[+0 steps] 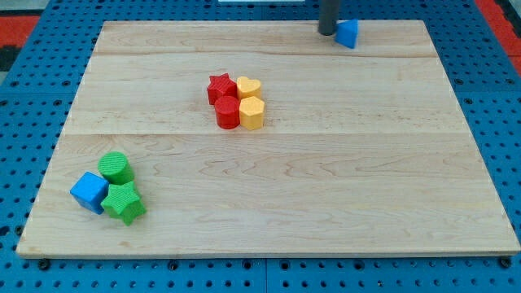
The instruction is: Move the green blocks to the parallel left of the red blocks
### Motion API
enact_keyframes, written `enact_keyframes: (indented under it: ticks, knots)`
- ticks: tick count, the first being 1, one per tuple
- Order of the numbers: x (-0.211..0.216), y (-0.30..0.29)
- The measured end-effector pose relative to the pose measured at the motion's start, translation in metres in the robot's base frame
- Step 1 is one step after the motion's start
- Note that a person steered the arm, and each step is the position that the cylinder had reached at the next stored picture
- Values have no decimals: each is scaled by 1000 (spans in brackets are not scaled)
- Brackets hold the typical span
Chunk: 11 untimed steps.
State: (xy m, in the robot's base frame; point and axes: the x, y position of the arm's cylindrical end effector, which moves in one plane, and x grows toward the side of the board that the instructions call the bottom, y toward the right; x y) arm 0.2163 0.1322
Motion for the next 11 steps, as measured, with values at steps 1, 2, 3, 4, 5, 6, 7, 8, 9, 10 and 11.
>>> enact_keyframes:
  ticks: [1, 2, 3, 4, 5, 6, 7, 8, 9, 10, 11]
  knots:
    - [16, 4]
    - [112, -4]
    - [248, -13]
    - [363, -78]
    - [393, -196]
    - [387, -292]
    - [350, -315]
    - [319, -326]
    - [312, -320]
    - [266, -335]
    - [221, -353]
